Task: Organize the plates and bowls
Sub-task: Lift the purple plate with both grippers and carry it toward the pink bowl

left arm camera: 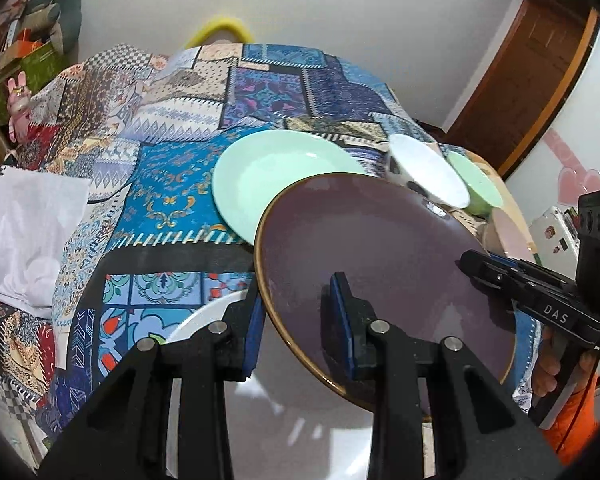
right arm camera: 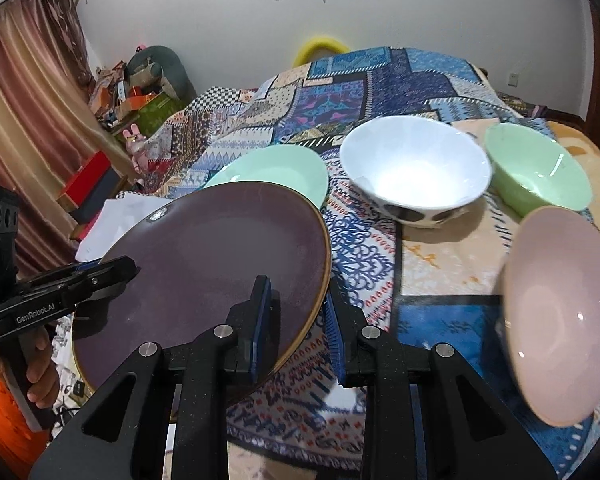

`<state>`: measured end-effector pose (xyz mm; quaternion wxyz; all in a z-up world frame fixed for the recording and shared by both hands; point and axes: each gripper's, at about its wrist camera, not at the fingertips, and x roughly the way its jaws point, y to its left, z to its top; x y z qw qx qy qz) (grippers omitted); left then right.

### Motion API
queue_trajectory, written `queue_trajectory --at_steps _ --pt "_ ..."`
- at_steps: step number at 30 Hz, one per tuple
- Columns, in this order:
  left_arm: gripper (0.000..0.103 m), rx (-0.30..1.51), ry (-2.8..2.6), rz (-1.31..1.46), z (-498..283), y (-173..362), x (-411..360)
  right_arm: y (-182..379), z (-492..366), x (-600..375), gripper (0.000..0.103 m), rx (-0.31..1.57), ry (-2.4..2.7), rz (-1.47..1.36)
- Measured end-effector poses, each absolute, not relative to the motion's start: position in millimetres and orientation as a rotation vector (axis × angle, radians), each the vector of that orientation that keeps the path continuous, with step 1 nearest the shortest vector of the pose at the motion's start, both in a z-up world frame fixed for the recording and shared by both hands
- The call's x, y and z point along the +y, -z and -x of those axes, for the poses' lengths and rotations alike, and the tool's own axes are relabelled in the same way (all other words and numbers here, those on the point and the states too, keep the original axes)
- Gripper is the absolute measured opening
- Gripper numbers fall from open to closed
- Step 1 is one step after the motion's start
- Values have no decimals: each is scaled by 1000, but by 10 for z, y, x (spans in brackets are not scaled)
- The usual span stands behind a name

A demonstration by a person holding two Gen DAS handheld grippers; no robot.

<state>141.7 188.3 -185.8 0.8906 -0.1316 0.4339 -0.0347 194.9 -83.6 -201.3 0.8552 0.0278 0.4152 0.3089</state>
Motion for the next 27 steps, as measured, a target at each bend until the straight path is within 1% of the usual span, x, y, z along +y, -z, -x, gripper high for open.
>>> queue_trajectory --at_steps 15,27 --pt "32 868 105 234 -1061 1539 1349 1846 -1701 -1301 24 829 -626 -72" --pt "32 885 129 228 -943 1624 968 1974 -1623 -1642 24 843 -586 -81"
